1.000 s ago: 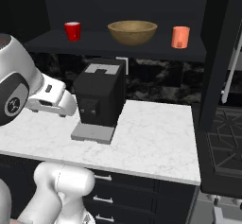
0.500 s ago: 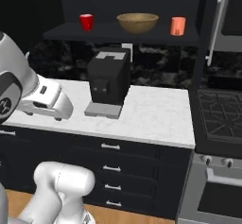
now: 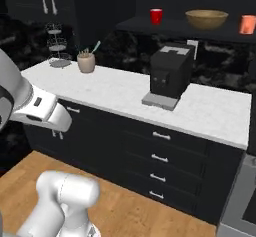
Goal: Gather all objects into one cabinet and sort the glasses and bowls to opposite sides.
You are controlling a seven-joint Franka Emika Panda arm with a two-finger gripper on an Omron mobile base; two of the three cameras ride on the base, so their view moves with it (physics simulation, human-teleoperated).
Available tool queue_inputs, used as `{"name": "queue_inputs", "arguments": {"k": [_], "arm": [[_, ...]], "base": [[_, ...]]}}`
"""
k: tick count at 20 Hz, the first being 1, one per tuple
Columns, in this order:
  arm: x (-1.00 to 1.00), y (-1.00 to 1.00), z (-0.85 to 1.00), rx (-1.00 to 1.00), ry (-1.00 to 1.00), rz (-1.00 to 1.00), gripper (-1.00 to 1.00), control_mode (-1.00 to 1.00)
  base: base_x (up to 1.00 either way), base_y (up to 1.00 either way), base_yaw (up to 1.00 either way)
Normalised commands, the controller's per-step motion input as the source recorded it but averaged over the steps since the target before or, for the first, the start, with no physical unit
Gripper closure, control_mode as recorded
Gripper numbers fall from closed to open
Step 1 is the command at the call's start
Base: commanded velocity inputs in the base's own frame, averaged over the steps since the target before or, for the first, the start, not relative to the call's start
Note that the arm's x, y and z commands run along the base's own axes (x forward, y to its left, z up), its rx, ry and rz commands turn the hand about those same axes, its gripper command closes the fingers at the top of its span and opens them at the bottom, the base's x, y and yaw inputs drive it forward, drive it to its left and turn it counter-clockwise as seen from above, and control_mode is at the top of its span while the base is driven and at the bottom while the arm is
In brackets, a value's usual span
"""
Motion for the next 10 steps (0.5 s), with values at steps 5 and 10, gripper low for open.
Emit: {"name": "queue_inputs", "arguments": {"k": [5,10], "arm": [[0.0,0.0,0.0,0.0,0.0,0.0,-1.0,1.0],[0.0,0.0,0.0,0.0,0.0,0.0,-1.0,1.0]], "base": [[-0.02,0.04,0.99],[0.0,0.0,0.98]]}}
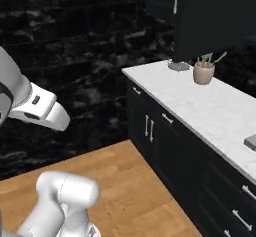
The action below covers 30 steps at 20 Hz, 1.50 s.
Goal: Gather all objects into one cabinet and sort the glasses and bowls to opposite sides.
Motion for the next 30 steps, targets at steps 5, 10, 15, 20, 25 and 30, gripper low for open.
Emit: {"name": "queue_inputs", "arguments": {"k": [5,10,15,20,25,30], "arm": [[0.0,0.0,0.0,0.0,0.0,0.0,-1.0,1.0],[0.0,0.0,0.0,0.0,0.0,0.0,-1.0,1.0],[0.0,0.0,0.0,0.0,0.0,0.0,-1.0,1.0],[0.0,0.0,0.0,0.0,0.0,0.0,-1.0,1.0],[0.0,0.0,0.0,0.0,0.0,0.0,-1.0,1.0],[0.0,0.0,0.0,0.0,0.0,0.0,-1.0,1.0]], "base": [[0.0,0.0,0.86],[0.0,0.0,0.76],[0.0,0.0,0.7],[-0.01,0.0,0.66],[0.0,0.0,0.59],[0.0,0.0,0.57]]}}
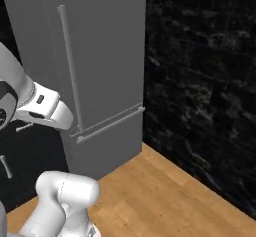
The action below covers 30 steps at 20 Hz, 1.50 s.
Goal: Gather all objects into one cabinet and sort the glasses and bowls to opposite sides.
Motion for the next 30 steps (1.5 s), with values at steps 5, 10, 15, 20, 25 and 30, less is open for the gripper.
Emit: {"name": "queue_inputs", "arguments": {"k": [5,10,15,20,25,30], "arm": [[0.0,0.0,0.0,0.0,0.0,0.0,-1.0,1.0],[0.0,0.0,0.0,0.0,0.0,0.0,-1.0,1.0],[0.0,0.0,0.0,0.0,0.0,0.0,-1.0,1.0],[0.0,0.0,0.0,0.0,0.0,0.0,-1.0,1.0],[0.0,0.0,0.0,0.0,0.0,0.0,-1.0,1.0],[0.0,0.0,0.0,0.0,0.0,0.0,-1.0,1.0]], "base": [[0.0,0.08,0.58],[0.0,0.14,0.6],[0.0,0.18,0.51],[0.1,0.19,0.49],[0.16,0.36,0.45],[0.28,0.46,0.64]]}}
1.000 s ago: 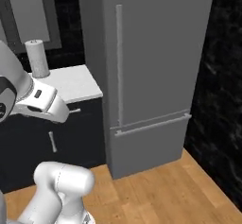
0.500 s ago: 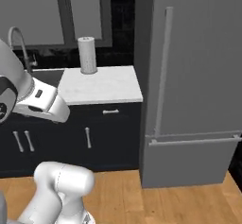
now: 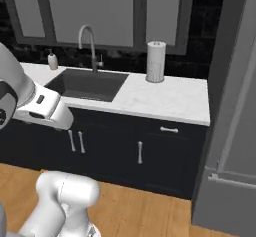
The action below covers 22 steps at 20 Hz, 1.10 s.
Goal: Gather all objects into one cabinet and sort the glasses and bowls to opposite sides.
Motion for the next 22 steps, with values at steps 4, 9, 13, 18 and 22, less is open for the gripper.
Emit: {"name": "queue_inputs", "arguments": {"k": [4,9,13,18,22], "arm": [[0.0,0.0,0.0,0.0,0.0,0.0,-1.0,1.0],[0.0,0.0,0.0,0.0,0.0,0.0,-1.0,1.0],[0.0,0.0,0.0,0.0,0.0,0.0,-1.0,1.0],[0.0,0.0,0.0,0.0,0.0,0.0,-1.0,1.0],[0.0,0.0,0.0,0.0,0.0,0.0,-1.0,1.0]], "base": [[0.23,0.24,0.81],[0.41,0.11,0.73],[0.82,0.39,0.25],[0.97,0.71,0.0],[0.91,0.78,0.0]]}}
